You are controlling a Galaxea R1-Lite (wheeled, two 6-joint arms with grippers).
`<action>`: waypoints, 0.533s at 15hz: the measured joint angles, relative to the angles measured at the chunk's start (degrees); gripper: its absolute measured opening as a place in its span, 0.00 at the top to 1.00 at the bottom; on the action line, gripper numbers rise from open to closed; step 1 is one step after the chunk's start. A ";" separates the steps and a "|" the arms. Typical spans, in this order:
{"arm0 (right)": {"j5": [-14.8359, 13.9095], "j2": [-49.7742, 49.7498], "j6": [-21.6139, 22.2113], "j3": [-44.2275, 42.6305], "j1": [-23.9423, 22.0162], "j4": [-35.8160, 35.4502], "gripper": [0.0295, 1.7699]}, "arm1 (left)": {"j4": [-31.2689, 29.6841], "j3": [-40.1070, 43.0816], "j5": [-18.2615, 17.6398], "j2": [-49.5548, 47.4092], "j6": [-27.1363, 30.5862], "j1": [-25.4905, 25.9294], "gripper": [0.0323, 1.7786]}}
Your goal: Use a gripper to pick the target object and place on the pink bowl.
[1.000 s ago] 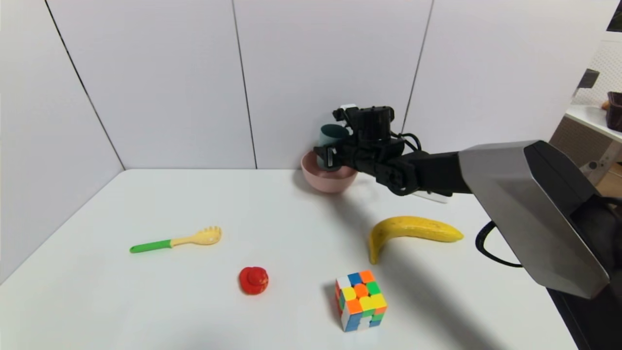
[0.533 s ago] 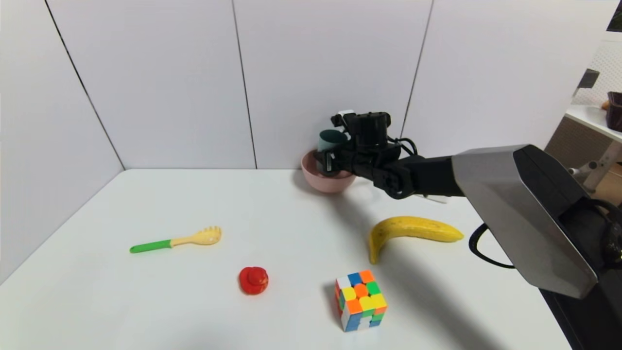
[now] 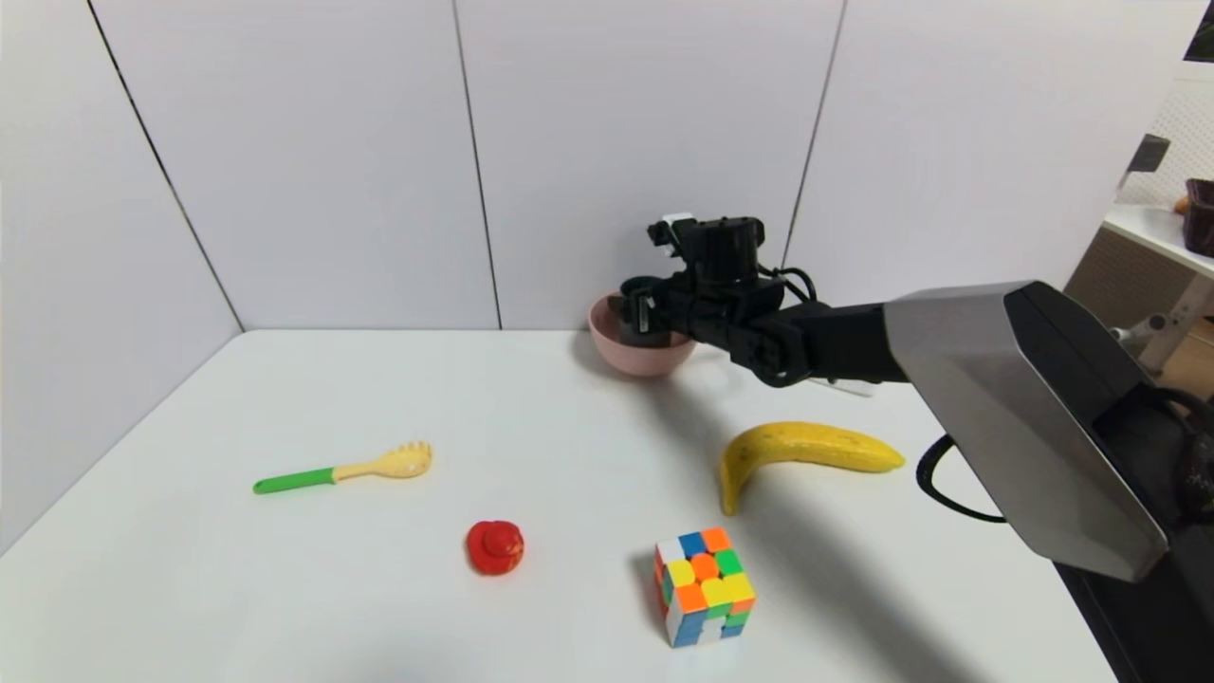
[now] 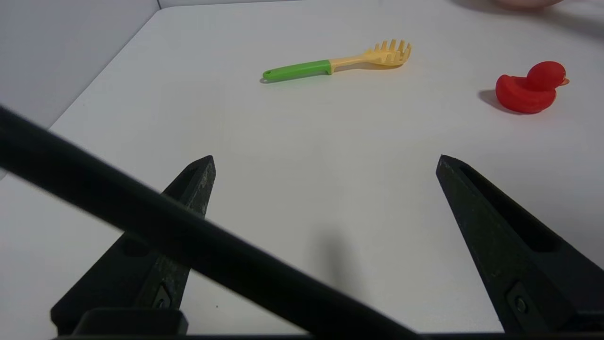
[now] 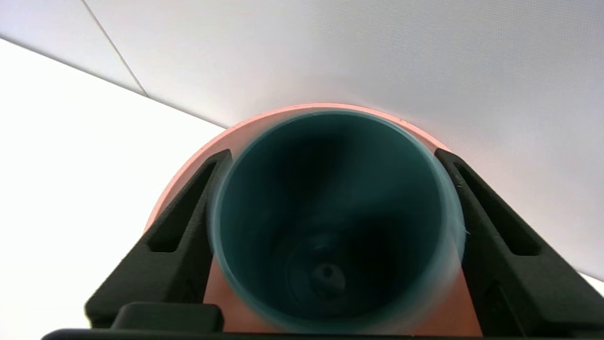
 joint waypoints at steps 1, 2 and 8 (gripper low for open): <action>-0.05 -0.38 0.05 0.00 -0.06 0.17 0.15 | 0.00 0.00 0.02 0.00 0.00 0.00 0.05; -0.05 -1.18 0.09 0.05 -0.22 0.85 0.14 | -0.02 0.00 0.02 0.00 0.00 0.00 0.05; -0.29 -18.54 1.40 9.05 -3.30 10.42 0.08 | 0.00 0.00 0.02 0.00 0.00 0.00 0.05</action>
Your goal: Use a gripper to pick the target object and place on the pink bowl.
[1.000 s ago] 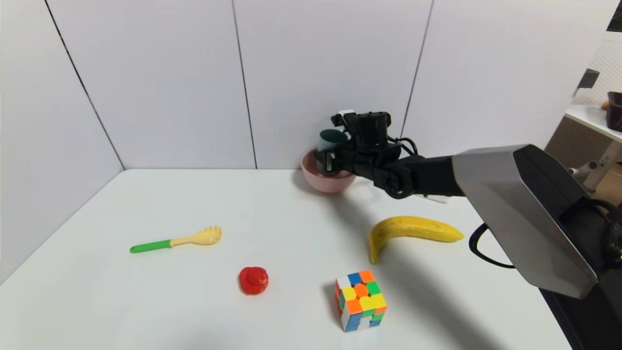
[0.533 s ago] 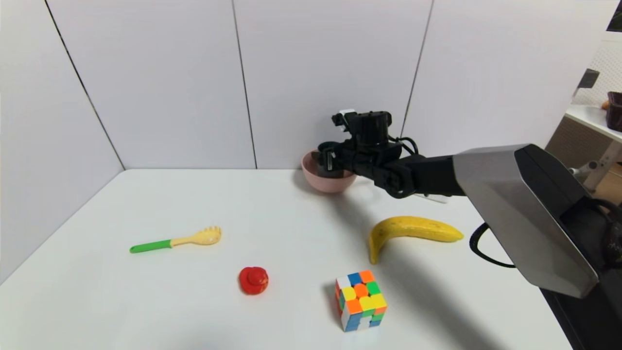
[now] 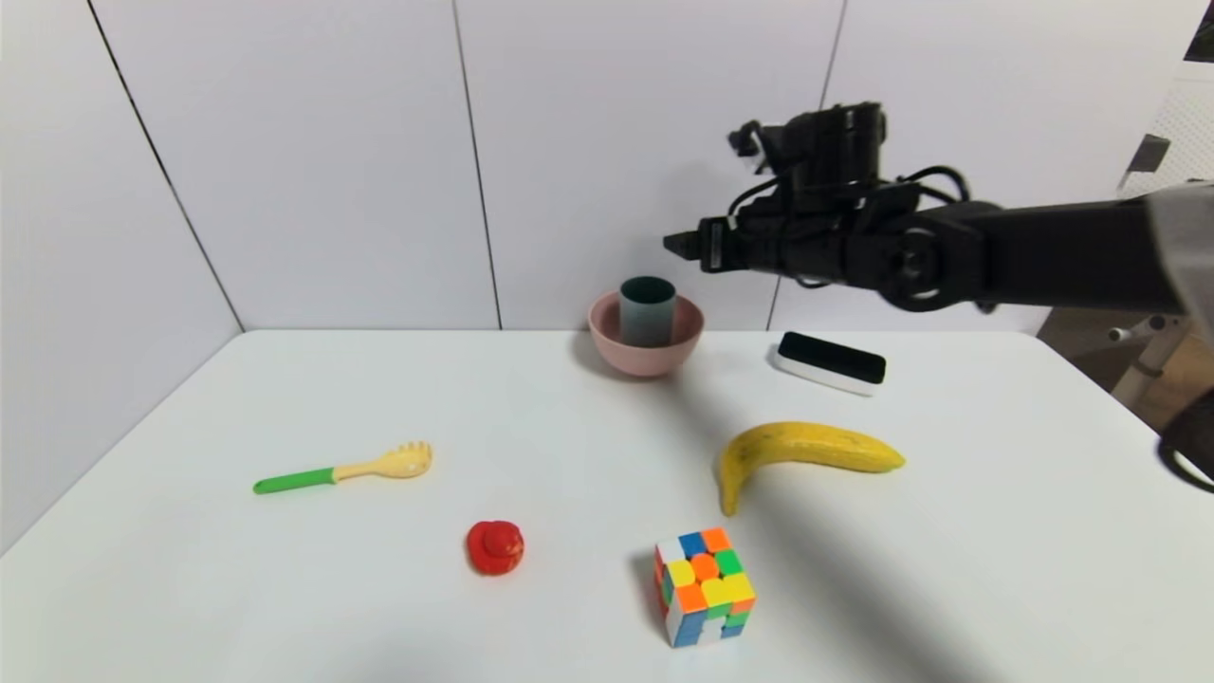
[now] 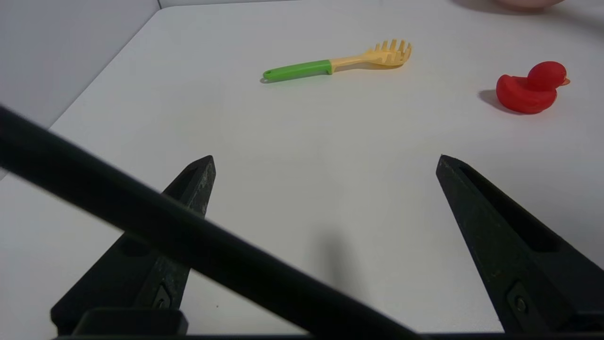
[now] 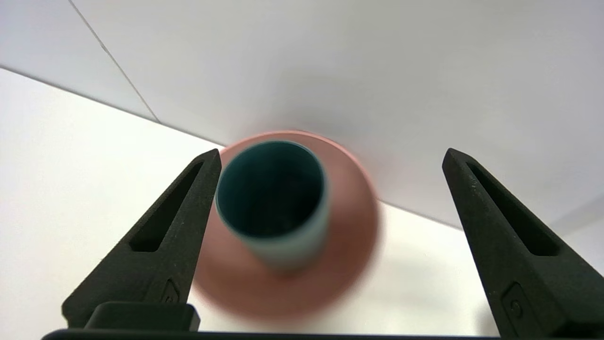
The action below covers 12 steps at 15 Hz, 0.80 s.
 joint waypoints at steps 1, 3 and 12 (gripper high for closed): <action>0.00 -4.94 0.13 4.35 -0.85 0.91 0.08 | 0.00 0.00 0.00 0.00 0.00 0.00 0.05; 0.00 -16.81 0.24 15.68 -2.84 1.82 0.07 | 0.00 0.00 0.00 0.00 0.00 0.00 0.05; 0.52 -74.35 -3.40 68.27 -17.68 3.12 0.04 | 0.00 0.00 0.00 0.00 0.00 0.00 0.05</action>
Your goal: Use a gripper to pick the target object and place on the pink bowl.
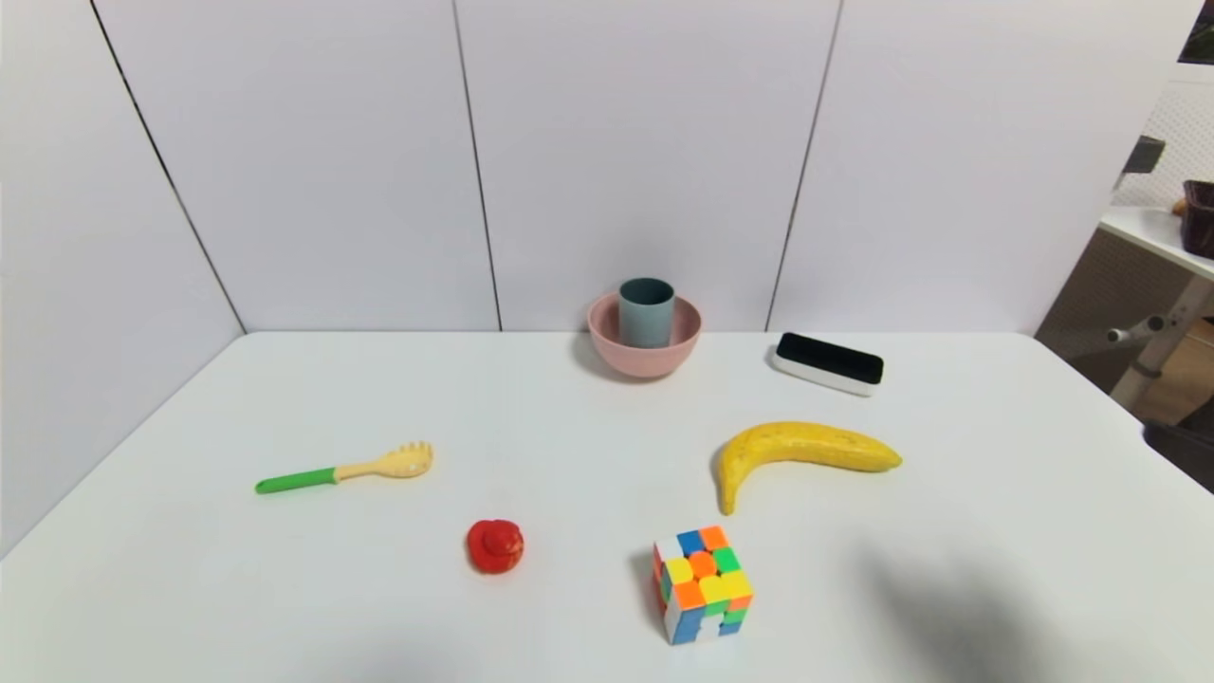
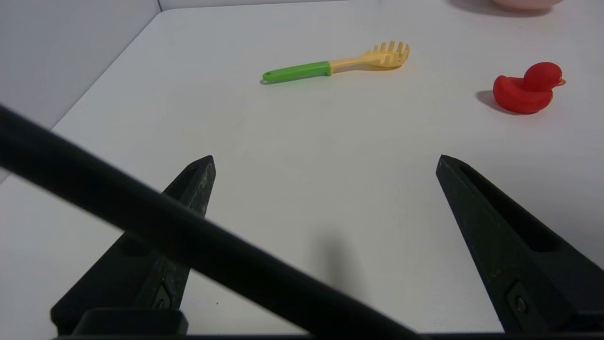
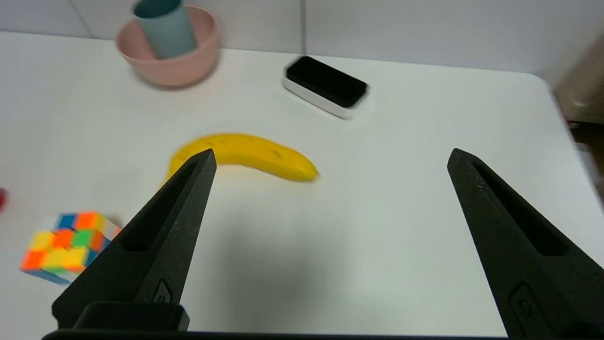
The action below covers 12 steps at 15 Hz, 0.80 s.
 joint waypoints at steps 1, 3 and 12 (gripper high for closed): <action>0.05 -4.96 -1.61 3.93 -2.65 -0.04 0.04 | 0.00 0.00 0.00 0.00 0.00 0.00 0.05; -0.11 -14.10 -3.80 11.01 -6.92 -0.09 0.04 | 0.00 0.00 -0.02 0.00 0.00 0.00 0.05; -4.28 -36.16 -5.49 31.79 -6.01 -5.92 0.04 | 0.00 0.00 0.00 0.00 0.00 0.00 0.05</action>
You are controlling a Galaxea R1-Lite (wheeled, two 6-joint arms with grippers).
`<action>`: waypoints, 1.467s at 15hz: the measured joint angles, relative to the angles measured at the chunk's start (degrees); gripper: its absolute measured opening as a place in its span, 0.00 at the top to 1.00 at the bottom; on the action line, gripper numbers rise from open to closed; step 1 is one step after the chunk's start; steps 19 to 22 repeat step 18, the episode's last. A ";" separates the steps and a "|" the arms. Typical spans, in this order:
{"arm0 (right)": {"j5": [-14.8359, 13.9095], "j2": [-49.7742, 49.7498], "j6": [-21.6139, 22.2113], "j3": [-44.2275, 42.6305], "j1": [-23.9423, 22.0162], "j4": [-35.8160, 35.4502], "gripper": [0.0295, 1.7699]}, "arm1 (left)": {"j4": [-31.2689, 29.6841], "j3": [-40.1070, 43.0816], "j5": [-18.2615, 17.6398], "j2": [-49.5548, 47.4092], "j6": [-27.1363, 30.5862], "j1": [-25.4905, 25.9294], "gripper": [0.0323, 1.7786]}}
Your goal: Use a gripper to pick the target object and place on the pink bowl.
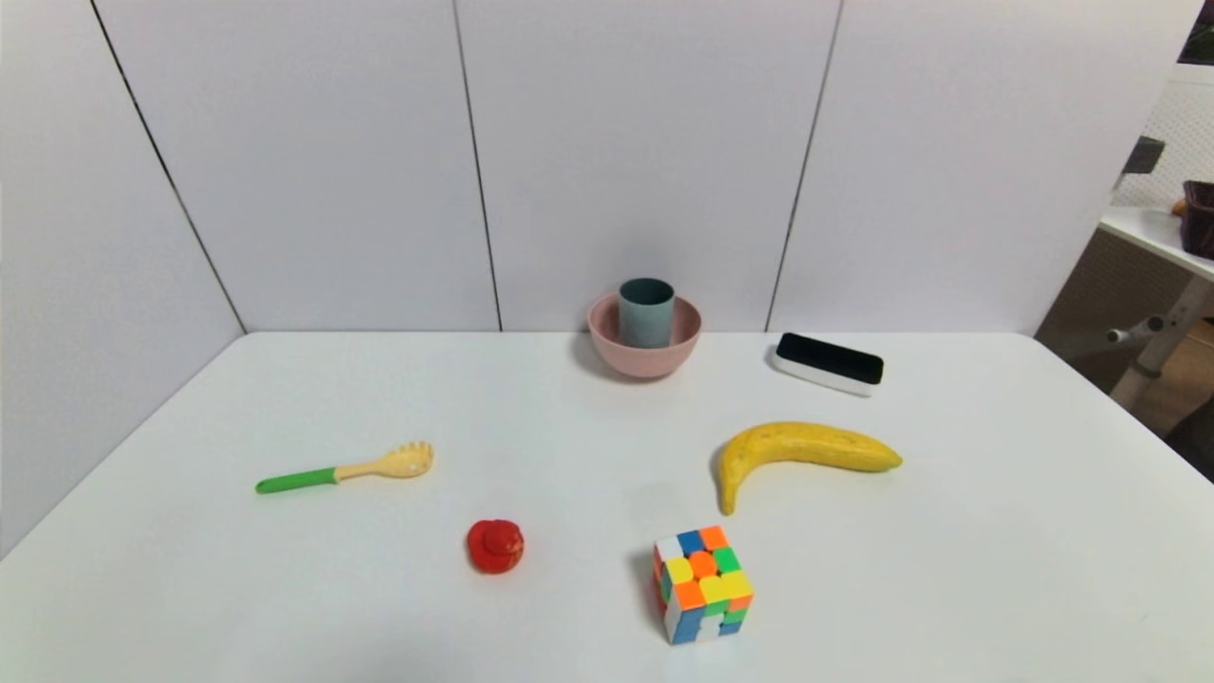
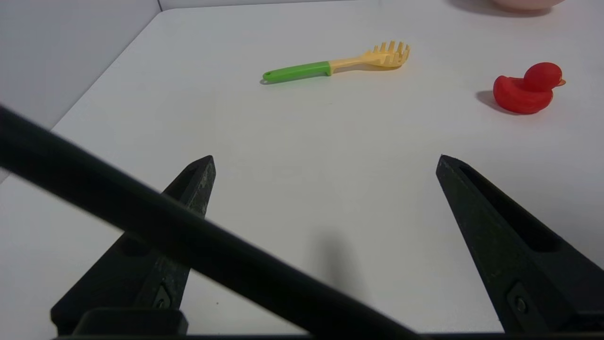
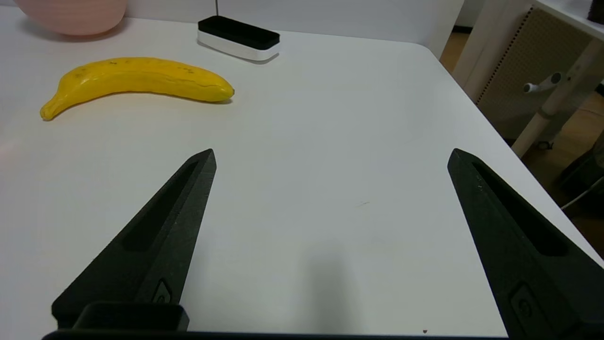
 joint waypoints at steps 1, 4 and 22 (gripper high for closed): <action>0.74 -2.32 0.00 0.66 -0.24 0.71 0.04 | 0.00 0.00 0.00 0.00 0.00 0.00 0.05; 5.38 -8.61 0.20 1.40 -0.72 5.60 0.04 | -0.02 0.00 0.00 0.00 0.00 0.00 0.05; 6.33 -11.46 5.12 1.46 -0.85 9.59 0.04 | -0.02 -0.02 0.00 0.00 0.00 0.00 0.05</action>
